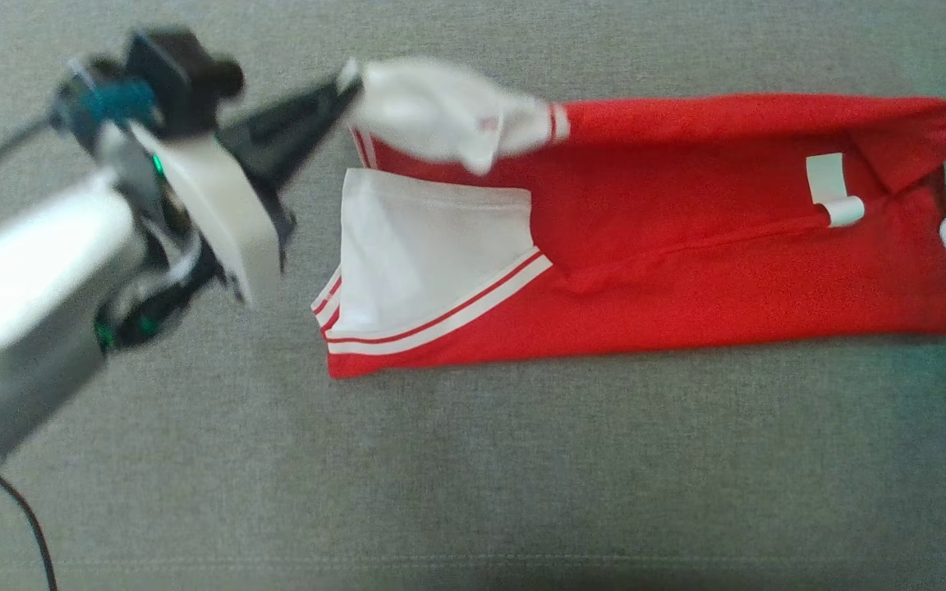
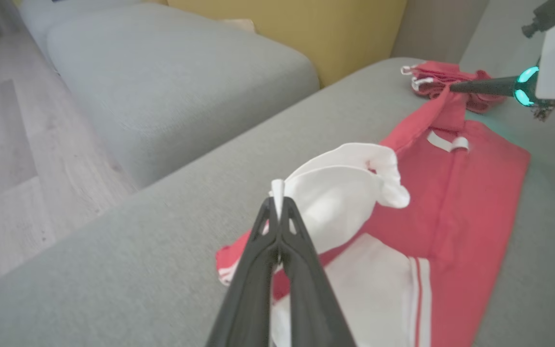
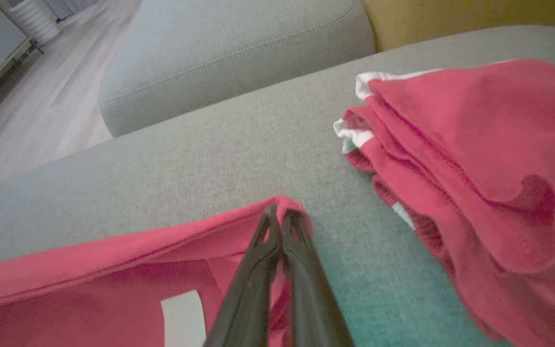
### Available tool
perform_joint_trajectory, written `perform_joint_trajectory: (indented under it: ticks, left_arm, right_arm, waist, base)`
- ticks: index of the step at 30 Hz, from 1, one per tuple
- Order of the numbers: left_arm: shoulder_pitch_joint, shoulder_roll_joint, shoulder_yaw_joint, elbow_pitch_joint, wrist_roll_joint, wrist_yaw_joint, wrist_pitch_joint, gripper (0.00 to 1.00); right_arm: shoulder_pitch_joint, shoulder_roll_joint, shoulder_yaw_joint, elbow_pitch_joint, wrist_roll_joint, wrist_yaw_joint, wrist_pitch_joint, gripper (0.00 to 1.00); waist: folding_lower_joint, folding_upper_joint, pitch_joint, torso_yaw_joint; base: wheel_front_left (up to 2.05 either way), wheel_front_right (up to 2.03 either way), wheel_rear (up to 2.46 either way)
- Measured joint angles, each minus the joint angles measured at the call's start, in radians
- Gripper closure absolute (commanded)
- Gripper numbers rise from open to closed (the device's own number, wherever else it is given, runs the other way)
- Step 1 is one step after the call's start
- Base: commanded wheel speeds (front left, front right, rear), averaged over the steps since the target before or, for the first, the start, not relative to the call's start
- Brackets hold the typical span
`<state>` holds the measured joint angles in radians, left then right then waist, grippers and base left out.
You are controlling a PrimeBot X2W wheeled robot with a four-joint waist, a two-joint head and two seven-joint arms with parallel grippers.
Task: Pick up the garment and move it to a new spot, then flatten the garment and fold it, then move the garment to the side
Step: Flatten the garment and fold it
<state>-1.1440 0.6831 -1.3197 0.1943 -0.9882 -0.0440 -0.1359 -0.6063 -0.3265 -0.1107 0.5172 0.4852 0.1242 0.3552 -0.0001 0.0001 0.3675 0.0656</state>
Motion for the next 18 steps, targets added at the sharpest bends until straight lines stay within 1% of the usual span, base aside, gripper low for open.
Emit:
perform_joint_trajectory:
  ticks: [5,6,9,15,16,17,18]
  left_arm:
    - [0.108,0.036,-0.007,-0.103,0.025,0.053,0.035,1.0]
    - [0.108,0.036,-0.007,-0.103,0.025,0.053,0.035,1.0]
    - [0.159,0.043,-0.007,-0.126,0.023,0.071,0.042,1.0]
    - [0.228,0.04,-0.007,-0.124,0.017,0.086,0.046,1.0]
    - [0.237,0.038,-0.007,-0.122,0.017,0.089,0.046,1.0]
    - [0.247,0.035,-0.007,-0.118,0.013,0.093,0.04,0.7]
    - [0.256,0.03,-0.007,-0.113,0.007,0.099,0.033,0.52]
  right_arm:
    - [0.105,0.005,-0.026,-0.086,0.001,0.0,0.055,1.0]
    - [0.105,0.005,-0.026,-0.086,0.001,0.0,0.055,1.0]
    - [0.153,0.016,-0.039,-0.125,0.008,0.0,0.084,1.0]
    - [0.193,0.031,-0.062,-0.163,0.003,0.0,0.129,1.0]
    - [0.196,0.033,-0.065,-0.165,-0.002,0.0,0.129,0.92]
    - [0.2,0.035,-0.066,-0.168,-0.005,0.0,0.129,0.64]
    - [0.205,0.036,-0.066,-0.171,-0.009,0.0,0.129,0.16]
  waist:
    - [0.0,0.0,-0.002,0.01]
    - [0.0,0.0,-0.002,0.01]
    - [0.0,0.0,-0.001,0.011]
    - [0.0001,0.0,-0.004,0.008]
    - [0.0001,0.0,-0.005,0.006]
    - [0.0001,0.0,-0.008,0.005]
    - [0.0001,0.0,-0.011,0.005]
  base:
    - [0.0,0.0,0.0]
    - [0.0,0.0,0.0]
    - [0.0,0.0,0.0]
    - [0.0,0.0,0.0]
    - [0.0,0.0,0.0]
    - [0.0,0.0,0.0]
    - [0.0,0.0,0.0]
